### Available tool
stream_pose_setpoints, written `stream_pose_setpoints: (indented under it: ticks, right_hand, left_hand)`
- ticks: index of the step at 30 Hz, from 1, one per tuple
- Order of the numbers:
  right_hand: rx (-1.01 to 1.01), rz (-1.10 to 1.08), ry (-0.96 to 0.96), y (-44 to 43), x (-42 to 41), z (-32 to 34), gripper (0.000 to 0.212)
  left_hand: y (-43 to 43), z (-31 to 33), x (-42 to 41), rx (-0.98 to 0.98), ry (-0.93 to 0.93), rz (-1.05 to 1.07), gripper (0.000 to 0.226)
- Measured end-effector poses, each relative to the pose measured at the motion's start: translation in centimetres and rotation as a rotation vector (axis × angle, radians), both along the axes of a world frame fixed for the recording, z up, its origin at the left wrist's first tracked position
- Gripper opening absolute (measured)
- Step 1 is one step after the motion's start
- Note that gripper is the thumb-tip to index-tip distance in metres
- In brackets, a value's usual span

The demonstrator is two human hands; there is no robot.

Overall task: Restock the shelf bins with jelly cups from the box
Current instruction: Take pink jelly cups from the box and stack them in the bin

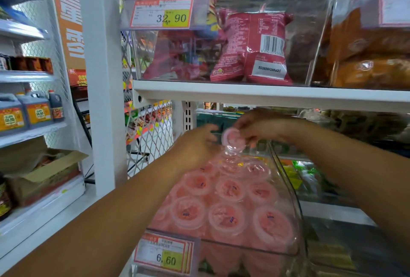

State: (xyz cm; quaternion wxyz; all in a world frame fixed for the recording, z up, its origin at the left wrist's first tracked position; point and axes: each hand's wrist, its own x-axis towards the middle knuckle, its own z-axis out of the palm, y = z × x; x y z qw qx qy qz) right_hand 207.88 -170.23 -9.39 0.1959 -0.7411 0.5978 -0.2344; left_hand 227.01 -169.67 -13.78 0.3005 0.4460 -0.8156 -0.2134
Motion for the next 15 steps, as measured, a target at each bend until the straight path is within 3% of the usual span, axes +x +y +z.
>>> stream_pose_setpoints:
  ticks: [3,7,10,15]
  right_hand:
    - [-0.044,-0.076,0.477,-0.8,-1.6,0.7,0.015]
    - [0.070,-0.114,0.733,-2.3,-1.9,-0.7,0.027]
    - [0.126,-0.099,0.793,-3.1,-2.0,-1.7,0.032]
    - [0.119,-0.058,0.693,-2.1,-1.9,-1.9,0.034]
  left_hand:
    - [0.0,-0.4,-0.6,-0.062,-0.422,-0.128,0.047]
    - [-0.5,-0.9,-0.8,0.041,-0.596,-0.195,0.047]
    - [-0.7,-1.1,-0.6,0.055,-0.621,-0.192,0.048]
    - [-0.4,-1.2,-0.5,0.048,-0.600,-0.183,0.047]
